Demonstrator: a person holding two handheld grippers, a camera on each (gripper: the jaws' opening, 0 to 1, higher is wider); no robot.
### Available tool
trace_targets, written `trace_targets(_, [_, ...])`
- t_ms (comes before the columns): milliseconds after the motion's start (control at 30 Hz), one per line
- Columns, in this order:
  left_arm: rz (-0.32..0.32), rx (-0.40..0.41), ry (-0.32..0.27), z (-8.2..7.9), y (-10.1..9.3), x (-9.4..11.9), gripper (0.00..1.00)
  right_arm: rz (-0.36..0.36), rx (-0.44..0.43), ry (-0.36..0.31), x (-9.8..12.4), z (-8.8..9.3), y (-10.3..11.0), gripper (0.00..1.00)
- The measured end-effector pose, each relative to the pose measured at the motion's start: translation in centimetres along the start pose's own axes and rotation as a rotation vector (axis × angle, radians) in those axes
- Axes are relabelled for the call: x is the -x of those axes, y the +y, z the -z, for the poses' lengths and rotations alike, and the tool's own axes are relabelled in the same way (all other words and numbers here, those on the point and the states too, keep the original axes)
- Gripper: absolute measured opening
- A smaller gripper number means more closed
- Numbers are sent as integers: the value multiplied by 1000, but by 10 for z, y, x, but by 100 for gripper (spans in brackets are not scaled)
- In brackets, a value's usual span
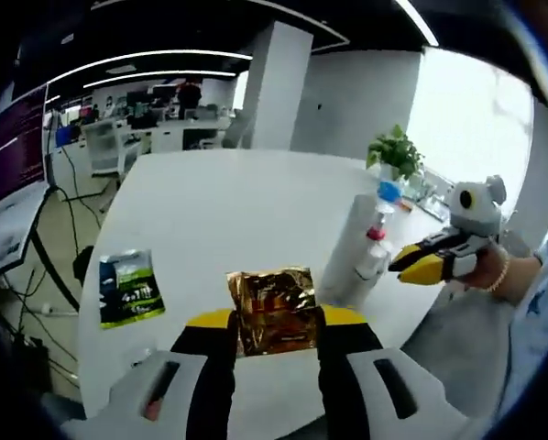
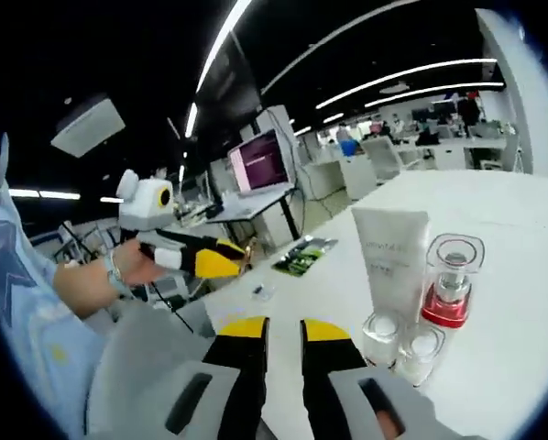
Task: Arrange the skincare products in the storage area until every visible bottle or jar stands upright without overlapping.
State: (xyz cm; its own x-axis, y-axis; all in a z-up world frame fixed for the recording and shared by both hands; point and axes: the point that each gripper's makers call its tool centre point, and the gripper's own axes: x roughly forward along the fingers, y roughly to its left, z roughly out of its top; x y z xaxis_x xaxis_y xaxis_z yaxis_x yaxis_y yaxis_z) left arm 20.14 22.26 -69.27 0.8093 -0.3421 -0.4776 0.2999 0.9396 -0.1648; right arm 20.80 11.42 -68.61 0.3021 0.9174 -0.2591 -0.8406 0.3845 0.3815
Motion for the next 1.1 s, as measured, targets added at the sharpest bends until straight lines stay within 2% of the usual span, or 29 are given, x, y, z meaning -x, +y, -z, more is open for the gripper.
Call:
trace_targets(100, [21,-37,-17,-2,-16,-6,31,-28,-53,-57,1,-8,5,8])
trace_targets(233, [58,-67,-23,0,-38,-12,31,-88,-125,-80,-1,-3,11,12])
trace_targets(267, [69,-93,-23,1,-45,-14,31,-99,-164,-68,-1,-2,12,13])
trace_targets(333, [76,-130,-26,2,-54,-17,31,-98,-158,-75,-2,-3,10,14])
trace_targets(433, [108,-145,-34,1,-66,-18,31,-88,-198,-58,-6,2,6,14])
trace_targets(500, [120,-159,-39,0,-74,-18,31,-110,-223,-49,-7,4,10,13])
trace_targets(567, [140,-176,-45,-1,-81,-18,31,-107,-230,-42,-8,6,10,8])
trace_targets(600, [151,-180,-42,0,-83,-18,31,-104,-224,-35,-8,6,10,0])
trace_targets(700, [139,-246,-24,6,-82,-22,32,-106,-227,-15,-7,9,10,0])
trace_targets(767, [153,-231,-9,11,-81,-23,34,-95,-201,7,-6,13,8,0])
trace_targets(800, [159,-229,-8,12,-79,-22,29,-79,-172,14,-5,14,5,0])
trace_targets(867, [171,-206,-1,14,-73,-20,25,-90,-178,11,-3,13,7,0])
trace_targets(1000, [252,-58,-4,12,-71,-15,24,-120,-220,16,-2,13,9,0])
trace_targets(1100, [284,20,-3,11,-64,-14,19,-135,-226,12,-1,12,11,0])
